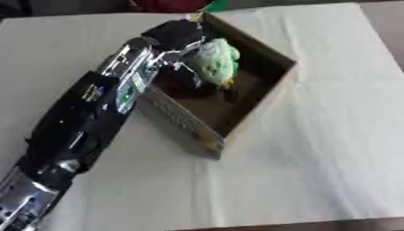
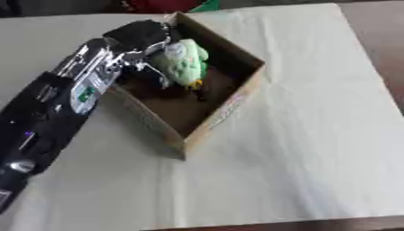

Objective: Pick up objects on the table and place them in the box.

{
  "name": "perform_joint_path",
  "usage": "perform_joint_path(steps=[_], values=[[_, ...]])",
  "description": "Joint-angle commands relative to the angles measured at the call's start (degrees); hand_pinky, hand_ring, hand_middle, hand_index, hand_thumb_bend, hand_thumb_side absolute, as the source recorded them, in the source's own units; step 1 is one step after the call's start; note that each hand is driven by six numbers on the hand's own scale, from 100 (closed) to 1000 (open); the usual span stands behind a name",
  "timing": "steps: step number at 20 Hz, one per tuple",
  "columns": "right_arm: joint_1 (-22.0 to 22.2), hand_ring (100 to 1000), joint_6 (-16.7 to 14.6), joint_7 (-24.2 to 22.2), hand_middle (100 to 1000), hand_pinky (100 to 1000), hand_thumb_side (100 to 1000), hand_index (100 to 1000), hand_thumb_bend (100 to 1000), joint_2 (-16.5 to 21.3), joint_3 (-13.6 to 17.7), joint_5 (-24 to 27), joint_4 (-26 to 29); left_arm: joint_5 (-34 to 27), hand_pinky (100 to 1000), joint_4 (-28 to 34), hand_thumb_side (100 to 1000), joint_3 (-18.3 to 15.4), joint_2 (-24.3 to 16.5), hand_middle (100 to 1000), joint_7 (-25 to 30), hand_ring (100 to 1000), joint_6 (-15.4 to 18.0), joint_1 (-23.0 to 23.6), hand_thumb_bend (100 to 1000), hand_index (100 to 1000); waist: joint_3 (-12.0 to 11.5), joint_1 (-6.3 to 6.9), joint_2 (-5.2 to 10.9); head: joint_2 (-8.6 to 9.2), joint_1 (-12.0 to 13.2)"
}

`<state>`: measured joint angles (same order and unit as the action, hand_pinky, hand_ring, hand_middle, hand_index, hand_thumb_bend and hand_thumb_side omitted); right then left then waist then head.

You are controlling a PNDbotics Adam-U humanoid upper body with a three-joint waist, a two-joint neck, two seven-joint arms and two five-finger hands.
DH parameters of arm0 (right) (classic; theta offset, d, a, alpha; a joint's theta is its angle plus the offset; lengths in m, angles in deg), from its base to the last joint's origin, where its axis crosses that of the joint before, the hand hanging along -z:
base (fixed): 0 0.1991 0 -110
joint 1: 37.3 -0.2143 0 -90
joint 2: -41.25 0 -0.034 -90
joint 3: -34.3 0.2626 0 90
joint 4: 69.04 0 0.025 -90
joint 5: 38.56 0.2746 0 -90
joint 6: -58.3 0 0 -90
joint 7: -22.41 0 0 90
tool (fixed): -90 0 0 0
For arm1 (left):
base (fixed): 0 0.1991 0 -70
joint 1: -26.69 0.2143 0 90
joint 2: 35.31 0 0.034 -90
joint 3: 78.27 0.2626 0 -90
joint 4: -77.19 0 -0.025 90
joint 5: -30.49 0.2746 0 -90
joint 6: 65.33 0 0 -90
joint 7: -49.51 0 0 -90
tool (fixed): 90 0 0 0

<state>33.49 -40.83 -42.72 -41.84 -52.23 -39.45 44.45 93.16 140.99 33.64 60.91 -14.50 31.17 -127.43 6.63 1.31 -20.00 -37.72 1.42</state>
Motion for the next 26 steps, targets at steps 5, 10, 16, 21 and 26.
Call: perform_joint_path(steps=[5,10,16,21,26], values=[[-0.4,1000,0.3,0.3,684,805,1000,816,100,0.8,0.3,0.2,1.1,2.2,659,1.6,955,-0.7,-1.1,856,4.7,874,2.0,-0.1,711,944,-0.1,-0.12,1.21,-0.27,-0.2],[-0.3,1000,0.3,0.4,684,805,1000,816,100,0.8,0.3,0.1,1.1,3.1,670,5.6,1000,-2.7,-2.8,871,3.1,891,1.8,-0.4,897,960,-0.1,-0.14,1.38,-0.69,-0.3],[-0.1,1000,0.3,0.6,684,805,1000,815,100,0.8,0.4,0.1,1.1,2.5,670,8.7,1000,-5.6,-4.4,864,-3.1,886,-1.4,-0.3,801,950,-0.3,-0.19,1.53,-0.68,-0.4],[0.1,1000,0.3,0.8,684,804,1000,813,100,0.8,0.6,0.0,1.1,-1.6,665,13.3,1000,-7.3,-6.1,847,-6.7,865,-3.2,0.1,738,930,-0.5,-0.27,1.70,-0.83,-0.5],[0.2,1000,0.3,1.0,684,803,1000,813,100,0.9,0.7,0.0,1.1,-6.7,662,18.4,1000,-8.8,-8.1,838,-7.0,854,-4.6,0.7,697,920,-0.8,-0.35,1.96,-0.93,-0.5]])
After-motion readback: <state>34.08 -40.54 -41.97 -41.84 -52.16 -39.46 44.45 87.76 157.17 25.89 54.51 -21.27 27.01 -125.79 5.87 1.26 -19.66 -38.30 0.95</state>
